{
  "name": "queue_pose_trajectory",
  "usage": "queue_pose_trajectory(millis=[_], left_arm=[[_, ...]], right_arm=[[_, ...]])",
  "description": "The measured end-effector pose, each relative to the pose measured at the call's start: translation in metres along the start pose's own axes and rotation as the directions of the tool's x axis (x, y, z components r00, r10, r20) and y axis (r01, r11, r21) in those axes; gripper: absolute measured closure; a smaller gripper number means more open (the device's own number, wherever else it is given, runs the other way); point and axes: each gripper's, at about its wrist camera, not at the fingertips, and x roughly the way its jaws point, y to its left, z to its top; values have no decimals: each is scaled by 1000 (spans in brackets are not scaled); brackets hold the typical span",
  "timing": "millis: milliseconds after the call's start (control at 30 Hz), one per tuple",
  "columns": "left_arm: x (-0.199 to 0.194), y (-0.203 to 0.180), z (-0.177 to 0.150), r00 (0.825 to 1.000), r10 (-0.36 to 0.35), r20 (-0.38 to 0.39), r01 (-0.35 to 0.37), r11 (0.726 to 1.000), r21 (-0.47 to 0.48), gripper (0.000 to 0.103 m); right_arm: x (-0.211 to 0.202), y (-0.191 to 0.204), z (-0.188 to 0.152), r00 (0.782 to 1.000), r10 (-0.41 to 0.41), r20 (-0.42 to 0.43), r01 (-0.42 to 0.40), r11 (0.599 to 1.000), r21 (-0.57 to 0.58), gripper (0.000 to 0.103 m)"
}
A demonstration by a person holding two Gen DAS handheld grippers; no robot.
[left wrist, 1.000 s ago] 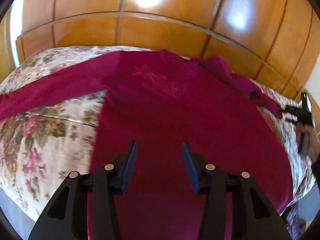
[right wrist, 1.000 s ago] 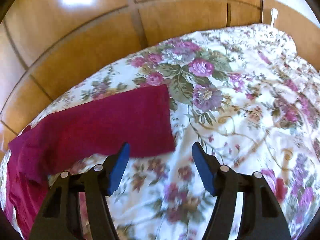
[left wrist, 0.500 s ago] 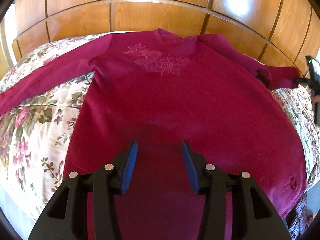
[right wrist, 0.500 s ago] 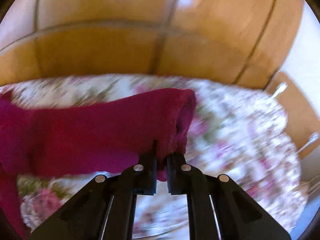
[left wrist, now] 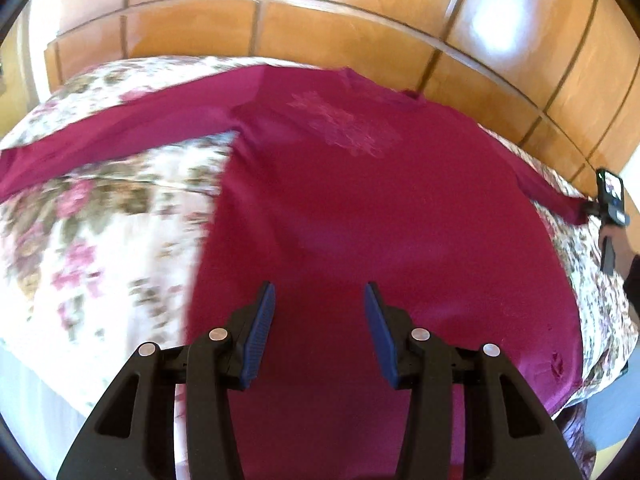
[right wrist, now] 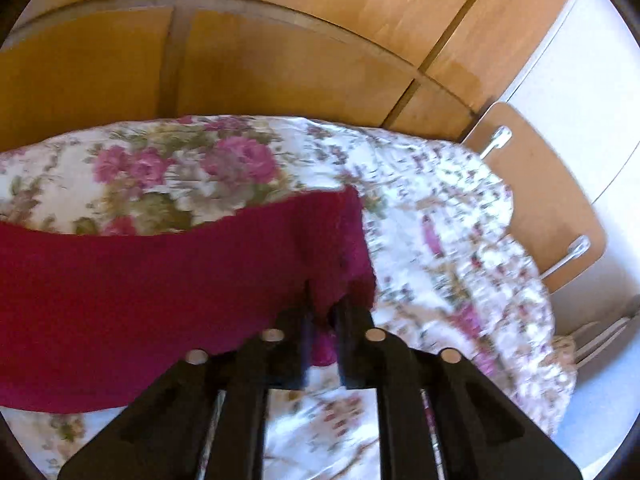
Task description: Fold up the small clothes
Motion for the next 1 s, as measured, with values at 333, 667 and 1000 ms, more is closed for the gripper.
queue_pose_trajectory(millis=[333, 667, 1000], left_arm=[[-31, 63, -38, 999, 45, -10, -46, 986, -159, 36], [-19, 60, -54, 999, -26, -48, 18, 988, -151, 59], [-21, 58, -52, 996, -69, -52, 61, 988, -139, 94]], right_arm=[[-131, 52, -107, 802, 587, -110, -597, 791, -134, 39], [-196, 102, -230, 582, 735, -349, -806, 577, -129, 79], [-222, 115, -239, 664, 687, -294, -748, 602, -280, 95]])
